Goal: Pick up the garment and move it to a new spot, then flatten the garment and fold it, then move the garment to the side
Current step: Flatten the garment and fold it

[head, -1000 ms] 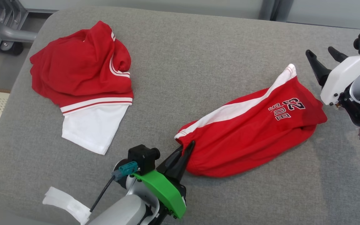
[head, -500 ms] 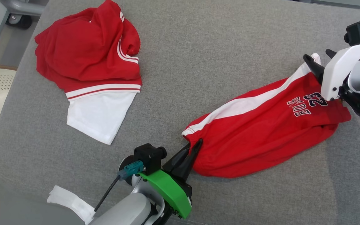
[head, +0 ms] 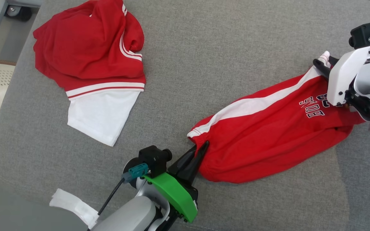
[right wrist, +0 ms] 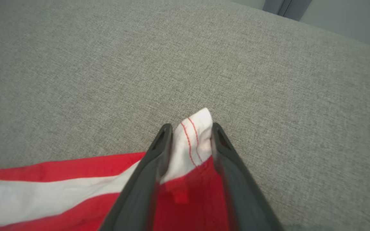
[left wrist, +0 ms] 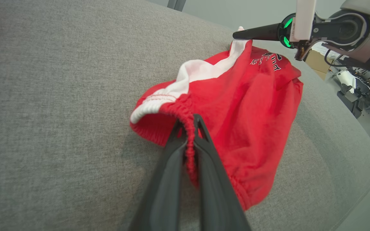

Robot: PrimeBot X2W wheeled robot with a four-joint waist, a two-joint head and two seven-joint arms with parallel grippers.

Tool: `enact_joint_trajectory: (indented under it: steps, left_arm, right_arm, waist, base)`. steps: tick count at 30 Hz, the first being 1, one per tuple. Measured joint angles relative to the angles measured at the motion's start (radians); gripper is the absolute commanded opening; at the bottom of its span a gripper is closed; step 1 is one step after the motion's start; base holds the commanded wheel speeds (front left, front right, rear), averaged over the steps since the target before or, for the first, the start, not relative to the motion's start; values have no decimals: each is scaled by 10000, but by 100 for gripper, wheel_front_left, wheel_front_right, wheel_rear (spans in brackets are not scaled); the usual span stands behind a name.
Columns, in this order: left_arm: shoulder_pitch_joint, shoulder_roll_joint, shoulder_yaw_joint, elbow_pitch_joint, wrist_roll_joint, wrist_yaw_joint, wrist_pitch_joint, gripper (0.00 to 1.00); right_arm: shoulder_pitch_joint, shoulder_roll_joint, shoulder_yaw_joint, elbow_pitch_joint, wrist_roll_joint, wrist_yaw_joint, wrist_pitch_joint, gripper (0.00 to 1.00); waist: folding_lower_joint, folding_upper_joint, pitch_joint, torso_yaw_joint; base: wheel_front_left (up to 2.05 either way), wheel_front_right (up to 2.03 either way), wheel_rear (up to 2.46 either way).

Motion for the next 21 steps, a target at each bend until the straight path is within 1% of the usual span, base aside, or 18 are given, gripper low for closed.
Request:
enact_joint_trajectory:
  steps: [1,2,3,4,5,10,13,17,21]
  left_arm:
    - [-11,-10,13,21,2,-27,0,0]
    - [-30,-23,23,36,15,-31,0,0]
    - [-46,-33,42,48,21,-31,-8,0]
    - [-54,-42,69,56,23,-31,-33,0]
    - [-60,-44,92,65,23,-31,-33,0]
    - [-66,-73,334,75,-6,-31,-73,0]
    - [-66,-71,698,82,-148,-29,-77,0]
    - [-65,-104,1285,17,-543,-29,-84,0]
    - [-91,-146,2194,-332,-765,-29,-84,0]
  right_arm:
    - [-4,-27,73,-17,0,0,-6,40]
    - [-14,-46,123,-25,2,0,-15,34]
    - [-30,-71,182,-42,2,0,-38,30]
    - [-48,-100,224,-61,2,0,-111,19]
    - [-72,-144,284,-100,2,0,-180,0]
    - [-220,-255,499,-238,44,0,-454,0]
    - [-250,-205,752,-426,46,0,-805,0]
    - [-307,-69,673,-830,280,0,-1599,0]
    - [-416,163,376,-1440,704,0,-2606,0]
  waist:
    - [0,0,13,2]
    - [0,0,26,4]
    - [0,0,38,6]
    - [0,0,50,8]
    - [0,0,61,9]
    - [0,0,86,-12]
    - [0,0,60,-97]
    - [0,0,-21,-282]
    - [0,0,-145,-528]
  base:
    - [0,0,0]
    - [0,0,0]
    - [0,0,0]
    - [0,0,0]
    - [0,0,0]
    - [0,0,0]
    - [0,0,0]
    - [0,0,0]
    - [0,0,0]
